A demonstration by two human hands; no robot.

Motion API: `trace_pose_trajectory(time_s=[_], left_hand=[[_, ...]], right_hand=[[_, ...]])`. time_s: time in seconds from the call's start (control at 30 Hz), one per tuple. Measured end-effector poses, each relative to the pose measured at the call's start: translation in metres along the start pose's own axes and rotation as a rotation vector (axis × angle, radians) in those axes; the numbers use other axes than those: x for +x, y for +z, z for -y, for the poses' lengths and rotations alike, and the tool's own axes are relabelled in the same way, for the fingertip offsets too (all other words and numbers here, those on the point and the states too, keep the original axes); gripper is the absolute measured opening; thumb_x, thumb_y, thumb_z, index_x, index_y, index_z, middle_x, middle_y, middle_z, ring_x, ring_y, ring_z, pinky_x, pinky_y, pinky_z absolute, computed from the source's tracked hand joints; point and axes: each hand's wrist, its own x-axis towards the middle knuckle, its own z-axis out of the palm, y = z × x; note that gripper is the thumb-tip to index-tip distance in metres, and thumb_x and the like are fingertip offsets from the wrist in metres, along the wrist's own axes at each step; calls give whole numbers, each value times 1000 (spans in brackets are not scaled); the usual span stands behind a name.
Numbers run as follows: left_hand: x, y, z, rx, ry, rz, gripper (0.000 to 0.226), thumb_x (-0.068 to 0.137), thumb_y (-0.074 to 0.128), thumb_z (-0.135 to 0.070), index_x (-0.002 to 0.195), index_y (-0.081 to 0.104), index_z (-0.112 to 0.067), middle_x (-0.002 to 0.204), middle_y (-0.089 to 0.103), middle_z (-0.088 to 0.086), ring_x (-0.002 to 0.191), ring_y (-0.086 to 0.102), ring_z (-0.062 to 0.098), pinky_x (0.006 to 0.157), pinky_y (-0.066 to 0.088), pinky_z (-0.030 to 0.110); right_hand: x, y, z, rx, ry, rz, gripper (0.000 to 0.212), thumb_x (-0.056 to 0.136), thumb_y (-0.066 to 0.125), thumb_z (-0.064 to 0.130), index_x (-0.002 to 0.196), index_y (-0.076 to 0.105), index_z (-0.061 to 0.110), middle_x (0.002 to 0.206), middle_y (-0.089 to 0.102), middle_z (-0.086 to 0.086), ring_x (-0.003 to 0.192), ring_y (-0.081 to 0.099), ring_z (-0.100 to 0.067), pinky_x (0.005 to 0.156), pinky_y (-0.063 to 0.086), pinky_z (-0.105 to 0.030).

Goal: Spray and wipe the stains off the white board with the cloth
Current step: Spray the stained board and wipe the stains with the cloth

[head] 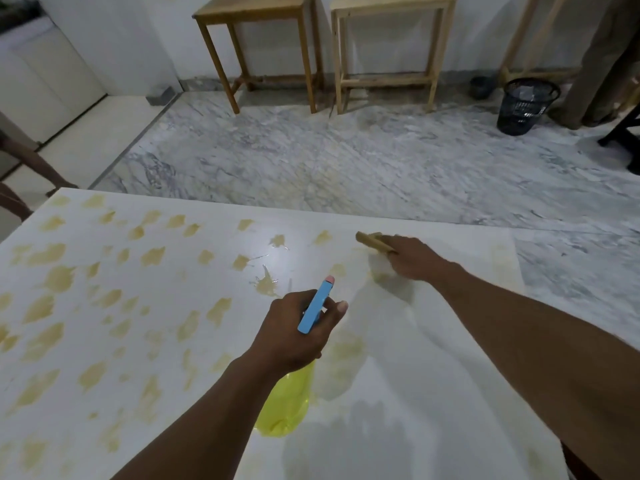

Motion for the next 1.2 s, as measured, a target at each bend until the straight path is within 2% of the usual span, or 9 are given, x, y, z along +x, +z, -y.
trace_pose_trajectory(time_s=[0.1,0.13,0.2,0.3,0.5,0.77,1.0,1.1,1.2], left_hand=[[12,-1,8,-10,-11,0,37,95,64,-56,99,70,-19,63,74,4,51,74,13,62,58,17],[14,-2,11,-7,-11,-4,38,95,64,-56,99,70,-19,64,74,3,51,74,13,63,58,17],[16,-3,16,4,-18,-4,39,95,62,-57,101,70,-19,66,74,2,52,74,12,62,58,16],[13,-4,21,-10,-29,1,39,95,63,-57,99,69,-19,68,74,6,53,75,13,58,56,12],[-18,-11,31,-13,13,-10,37,93,64,-59,90,66,-22,64,72,7,52,74,13,59,56,15],[-126,-29,58,-23,83,-12,30,97,66,-51,85,64,-23,63,72,13,53,73,16,55,49,6],[-243,-51,104,-58,36,-23,34,96,66,-54,90,65,-21,64,72,13,52,75,19,58,54,14],[-273,-62,116,-57,36,-25,31,97,66,-54,81,60,-27,61,69,5,52,75,20,56,52,12],[-281,-69,124,-57,37,-25,31,97,66,-53,80,60,-27,63,71,10,52,75,20,57,54,14]], right_hand=[[12,57,-11,-213,-59,109,72,86,19,53,151,40,31,152,44,-4,144,35,-30,112,29,-45],[11,76,-16,-271,-57,86,82,80,9,55,154,34,31,161,32,-3,151,22,-32,116,21,-50],[2,102,-21,-284,-40,10,79,81,9,51,157,27,33,167,18,-1,154,9,-33,118,12,-57],[-13,118,-19,-250,-64,-32,73,85,19,45,156,30,32,166,19,-2,154,10,-34,118,11,-60],[-66,158,9,-236,-92,-56,73,85,7,51,157,12,40,167,-4,7,155,-8,-24,120,-14,-46],[-192,236,72,-295,-96,-43,73,85,2,48,158,6,43,164,-14,12,153,-18,-20,116,-22,-41],[-309,318,127,-222,-90,-3,68,88,42,33,153,30,42,164,23,8,153,14,-23,119,-9,-36],[-344,346,142,-195,-114,-29,68,83,48,34,150,38,42,160,33,8,149,21,-20,118,1,-36],[-367,344,161,-110,-102,-1,61,81,44,39,142,49,43,153,44,13,144,29,-11,115,6,-27]])
